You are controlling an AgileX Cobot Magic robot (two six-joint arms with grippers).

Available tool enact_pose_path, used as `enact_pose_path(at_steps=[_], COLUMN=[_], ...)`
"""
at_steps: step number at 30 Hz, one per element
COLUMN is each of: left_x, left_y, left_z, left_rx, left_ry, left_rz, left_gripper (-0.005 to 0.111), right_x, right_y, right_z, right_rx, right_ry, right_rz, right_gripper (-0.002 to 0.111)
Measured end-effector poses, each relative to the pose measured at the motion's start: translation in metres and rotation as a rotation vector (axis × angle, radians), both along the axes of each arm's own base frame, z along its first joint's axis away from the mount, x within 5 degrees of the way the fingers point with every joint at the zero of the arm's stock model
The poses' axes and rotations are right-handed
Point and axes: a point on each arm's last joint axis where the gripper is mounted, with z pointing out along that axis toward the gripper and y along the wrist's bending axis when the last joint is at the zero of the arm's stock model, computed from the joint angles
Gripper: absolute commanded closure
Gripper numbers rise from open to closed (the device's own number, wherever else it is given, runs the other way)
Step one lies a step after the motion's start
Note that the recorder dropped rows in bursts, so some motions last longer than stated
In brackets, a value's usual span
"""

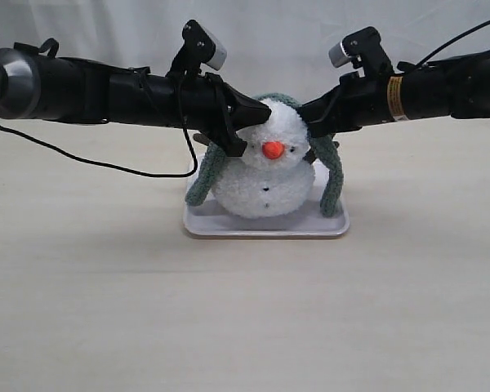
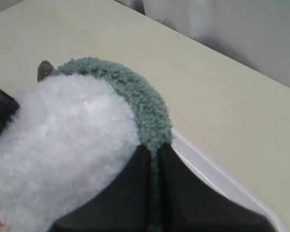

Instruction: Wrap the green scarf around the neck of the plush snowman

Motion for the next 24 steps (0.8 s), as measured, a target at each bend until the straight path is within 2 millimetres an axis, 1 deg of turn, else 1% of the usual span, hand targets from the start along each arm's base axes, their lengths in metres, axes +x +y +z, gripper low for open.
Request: enact_pose_path(at_steps=[2,6,10,12,15,17,21,24], left_x=[0.0,0.0,0.0,0.0,0.0,0.0,0.0,0.0], left_y=[0.0,0.0,0.0,0.0,0.0,0.0,0.0,0.0], left_z=[0.0,0.0,0.0,0.0,0.0,0.0,0.0,0.0], left_rx=[0.0,0.0,0.0,0.0,0.0,0.0,0.0,0.001], left_ry=[0.0,0.0,0.0,0.0,0.0,0.0,0.0,0.0], left_rz=[0.0,0.0,0.0,0.0,0.0,0.0,0.0,0.002], left_gripper=[0.107,0.107,0.107,0.107,0.107,0.107,0.107,0.107], right_x=[0.0,-0.001,0.003,0.004,0.004,0.004,0.004,0.0], right_y=[0.001,0.003,0.008,0.015,0.039,0.048,0.049,0.048], right_z=[0.001,0.014,0.02,0.019,0.01,0.01,0.009,0.0], right_rx=[0.005,0.015,-0.029,-0.056,-0.092,-0.101,-0.068,-0.067], right_ry=[-0.003,-0.031,-0.071,-0.08,-0.079,-0.077,-0.041,-0.005], right_rz=[0.008,0.028,-0.041,-0.075,-0.108,-0.16,-0.235,-0.242], right_gripper=[0.104,0.104,0.104,0.104,0.104,0.104,0.104,0.104])
